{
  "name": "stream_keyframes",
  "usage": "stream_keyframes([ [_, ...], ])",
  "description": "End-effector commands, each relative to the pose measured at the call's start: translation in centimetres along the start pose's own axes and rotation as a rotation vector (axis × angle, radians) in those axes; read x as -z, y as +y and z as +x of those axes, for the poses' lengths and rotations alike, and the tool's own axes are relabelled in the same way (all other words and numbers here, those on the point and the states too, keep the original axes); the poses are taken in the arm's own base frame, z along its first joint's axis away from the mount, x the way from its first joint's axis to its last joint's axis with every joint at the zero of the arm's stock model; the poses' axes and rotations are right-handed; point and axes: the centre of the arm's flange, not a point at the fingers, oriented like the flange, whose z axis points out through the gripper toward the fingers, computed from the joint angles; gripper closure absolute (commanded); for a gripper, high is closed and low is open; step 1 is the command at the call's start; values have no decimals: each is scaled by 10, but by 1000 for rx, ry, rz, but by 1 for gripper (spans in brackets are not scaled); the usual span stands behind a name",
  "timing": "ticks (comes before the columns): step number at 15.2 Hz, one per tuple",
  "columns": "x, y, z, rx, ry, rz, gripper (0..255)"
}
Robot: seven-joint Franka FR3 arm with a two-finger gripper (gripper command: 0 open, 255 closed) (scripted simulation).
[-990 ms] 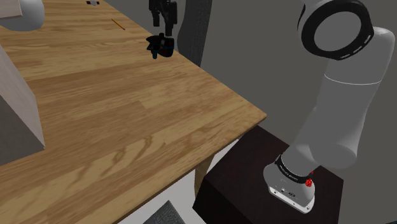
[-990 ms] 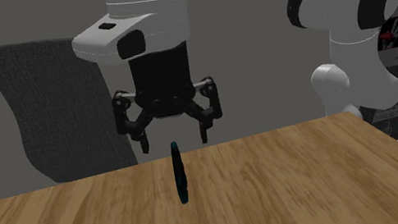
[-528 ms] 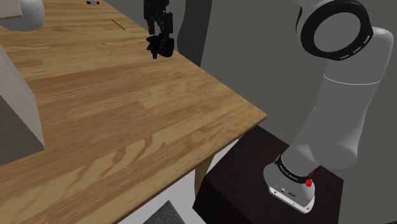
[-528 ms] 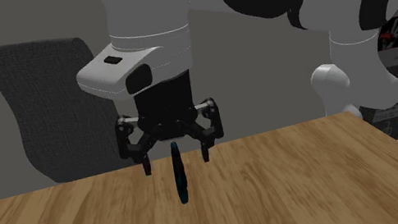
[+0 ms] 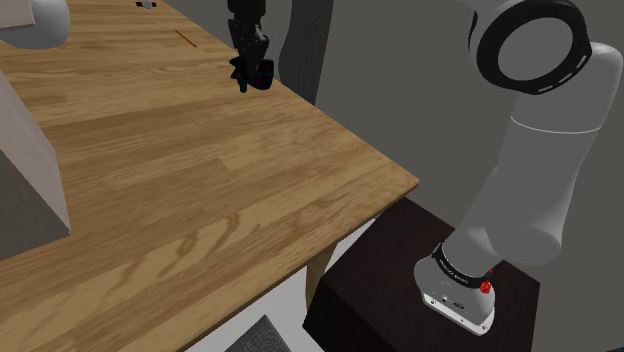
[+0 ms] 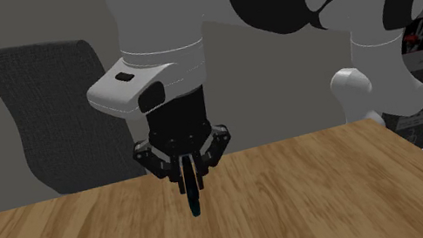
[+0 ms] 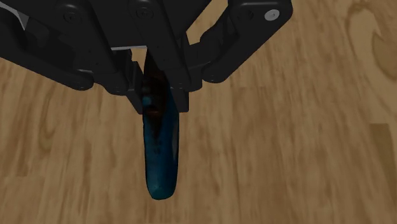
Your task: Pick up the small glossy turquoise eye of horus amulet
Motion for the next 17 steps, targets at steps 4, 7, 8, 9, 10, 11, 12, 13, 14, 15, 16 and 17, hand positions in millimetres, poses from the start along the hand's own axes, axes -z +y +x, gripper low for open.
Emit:
stream_keyframes([
  [4, 0, 0, 0, 0, 0, 0, 255],
  [7, 9, 1, 0, 0, 0, 0, 255],
  [8, 14, 1, 0, 0, 0, 0, 255],
  [9, 20, 1, 0, 0, 0, 0, 255],
  [10, 25, 1, 0, 0, 0, 0, 255],
  [11, 30, 1, -1, 0, 0, 0, 255],
  [12, 36, 2, -1, 0, 0, 0, 255],
  [13, 41, 2, -1, 0, 0, 0, 255],
  [14, 46, 2, -1, 0, 0, 0, 255],
  [15, 51, 2, -1, 0, 0, 0, 255],
  [16, 57, 2, -1, 0, 0, 0, 255],
  [17, 62, 3, -2, 0, 0, 0, 255],
])
